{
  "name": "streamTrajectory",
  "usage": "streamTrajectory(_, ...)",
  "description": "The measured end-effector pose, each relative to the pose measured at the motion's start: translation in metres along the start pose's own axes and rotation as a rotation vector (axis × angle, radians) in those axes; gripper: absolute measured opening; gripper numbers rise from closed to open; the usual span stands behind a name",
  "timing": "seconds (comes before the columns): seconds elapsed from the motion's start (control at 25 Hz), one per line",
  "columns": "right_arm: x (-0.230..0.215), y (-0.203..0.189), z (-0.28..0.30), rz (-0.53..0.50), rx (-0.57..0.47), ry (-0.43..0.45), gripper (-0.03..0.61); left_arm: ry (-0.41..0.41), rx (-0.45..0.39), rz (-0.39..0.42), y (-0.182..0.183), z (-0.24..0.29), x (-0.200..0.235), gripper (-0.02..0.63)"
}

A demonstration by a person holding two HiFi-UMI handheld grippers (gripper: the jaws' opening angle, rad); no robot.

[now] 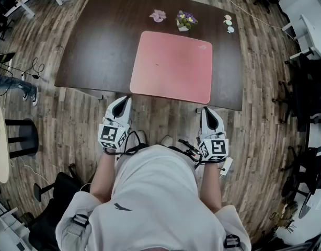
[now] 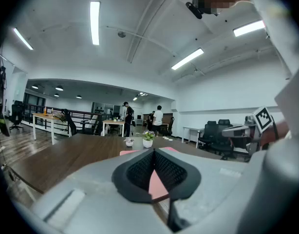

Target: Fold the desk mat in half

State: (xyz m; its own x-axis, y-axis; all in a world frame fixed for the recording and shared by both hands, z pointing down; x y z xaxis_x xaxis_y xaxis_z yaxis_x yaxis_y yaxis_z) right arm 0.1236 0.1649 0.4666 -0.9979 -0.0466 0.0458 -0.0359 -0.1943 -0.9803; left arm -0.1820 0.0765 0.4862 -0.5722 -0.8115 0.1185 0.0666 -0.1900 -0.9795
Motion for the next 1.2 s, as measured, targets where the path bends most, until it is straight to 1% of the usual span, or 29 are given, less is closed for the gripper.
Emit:
streamTrajectory(0.32,0.001,-0.001,-0.005,0.007,-0.001,-0.01,0.0,0.0,0.0,-0.004,-0.002,-0.006,0.004,0.006)
streamTrajectory(0.64,0.003,0.004,-0.004,0.009,-0.043,0.015,0.003,0.007,0.003,0.001,-0.002,-0.007,0.004,0.006)
streamTrajectory(0.88,-0.008,0.0,-0.003,0.011,-0.031,0.033,0.005,0.034,0.014,0.013,0.002,-0.001,0.004,0.006)
streamTrajectory(1.0,-0.014,0.003,0.0,0.01,-0.045,0.05,0.004,0.057,0.017,0.017,0.004,0.002,0.003,0.006)
streamTrajectory(1.2,-0.033,0.007,0.008,-0.019,-0.055,0.089,0.003,0.087,0.016,0.022,0.006,0.018,-0.009,0.006)
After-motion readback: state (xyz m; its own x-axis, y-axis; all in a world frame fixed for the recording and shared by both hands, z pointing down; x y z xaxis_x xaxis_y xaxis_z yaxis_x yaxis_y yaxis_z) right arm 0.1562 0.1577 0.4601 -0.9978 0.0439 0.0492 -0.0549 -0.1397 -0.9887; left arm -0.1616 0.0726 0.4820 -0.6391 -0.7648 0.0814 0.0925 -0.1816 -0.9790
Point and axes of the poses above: the fingertips, and each gripper's own axes: z forward along the fingers, x to its left, y out of its top, the point moved 3 cm from there along -z, backward along the fingers, and after that the axes turned 15 degrees about -y, right-handed, at the moved point
